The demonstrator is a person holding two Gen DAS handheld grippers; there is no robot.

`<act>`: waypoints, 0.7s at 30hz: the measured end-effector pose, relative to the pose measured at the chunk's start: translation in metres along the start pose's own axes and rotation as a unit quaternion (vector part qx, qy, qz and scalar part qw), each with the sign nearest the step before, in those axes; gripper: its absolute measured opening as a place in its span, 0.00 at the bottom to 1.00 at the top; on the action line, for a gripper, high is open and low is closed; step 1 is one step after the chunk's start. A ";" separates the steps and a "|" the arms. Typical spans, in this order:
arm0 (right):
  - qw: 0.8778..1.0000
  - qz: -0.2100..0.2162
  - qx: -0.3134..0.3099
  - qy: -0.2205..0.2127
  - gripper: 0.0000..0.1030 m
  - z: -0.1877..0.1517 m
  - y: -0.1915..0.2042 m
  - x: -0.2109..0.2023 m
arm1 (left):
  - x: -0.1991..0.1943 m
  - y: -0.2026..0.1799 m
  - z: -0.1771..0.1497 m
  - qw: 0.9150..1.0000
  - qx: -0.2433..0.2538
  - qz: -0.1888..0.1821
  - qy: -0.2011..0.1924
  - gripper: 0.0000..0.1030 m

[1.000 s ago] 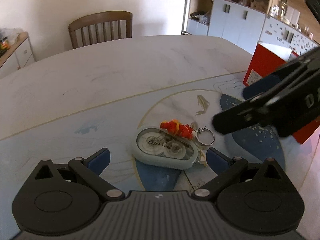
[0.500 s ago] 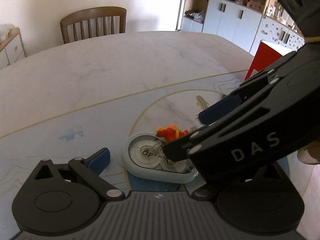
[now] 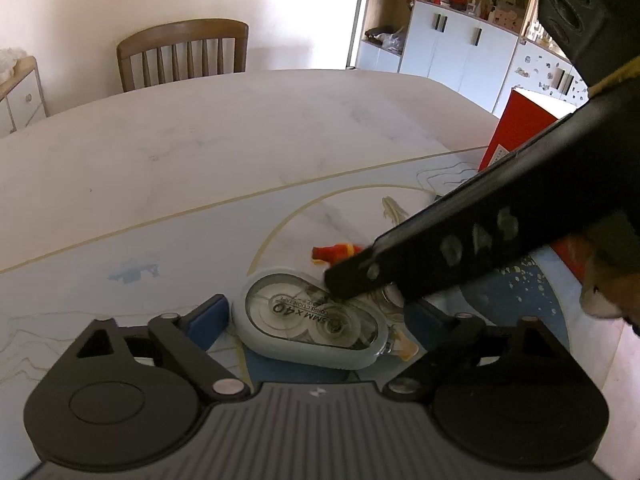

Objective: Organize objects
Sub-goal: 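Grasp the white tape dispenser with left tool while right tool grasps the orange fish keychain, then carry the tape dispenser and fish keychain over the red box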

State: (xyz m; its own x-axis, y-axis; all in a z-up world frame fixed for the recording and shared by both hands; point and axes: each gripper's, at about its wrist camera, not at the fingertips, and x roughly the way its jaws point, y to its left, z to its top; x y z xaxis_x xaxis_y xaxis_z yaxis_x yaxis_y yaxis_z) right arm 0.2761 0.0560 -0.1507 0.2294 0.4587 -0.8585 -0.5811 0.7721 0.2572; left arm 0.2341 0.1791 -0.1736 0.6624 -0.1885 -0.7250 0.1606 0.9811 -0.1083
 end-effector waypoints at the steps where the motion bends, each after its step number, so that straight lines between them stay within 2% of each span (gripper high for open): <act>1: 1.000 -0.005 0.006 -0.003 0.38 0.000 -0.004 -0.003 | 0.000 -0.001 0.000 1.000 0.002 0.002 0.000 0.89; 3: 1.000 -0.012 0.017 -0.010 0.38 -0.001 -0.011 -0.008 | 0.000 -0.002 0.000 1.000 0.006 0.007 -0.001 0.86; 8: 0.999 -0.027 0.039 -0.020 0.38 -0.009 -0.024 -0.024 | -0.001 -0.003 0.000 1.000 0.003 0.009 0.001 0.85; 9: 0.998 -0.029 0.044 -0.022 0.38 -0.011 -0.026 -0.027 | -0.002 -0.003 0.000 1.000 0.003 0.010 0.001 0.78; 21: 0.996 -0.016 0.079 -0.028 0.38 -0.053 -0.026 -0.069 | -0.012 -0.009 -0.001 1.000 -0.010 0.006 0.022 0.78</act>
State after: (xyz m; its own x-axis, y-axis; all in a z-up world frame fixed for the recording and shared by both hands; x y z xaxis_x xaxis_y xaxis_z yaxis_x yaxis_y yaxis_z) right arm 0.2335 -0.0193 -0.1216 0.2925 0.4529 -0.8422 -0.4432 0.8446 0.3002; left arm 0.2239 0.1721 -0.1651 0.6315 -0.1741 -0.7556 0.1377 0.9842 -0.1116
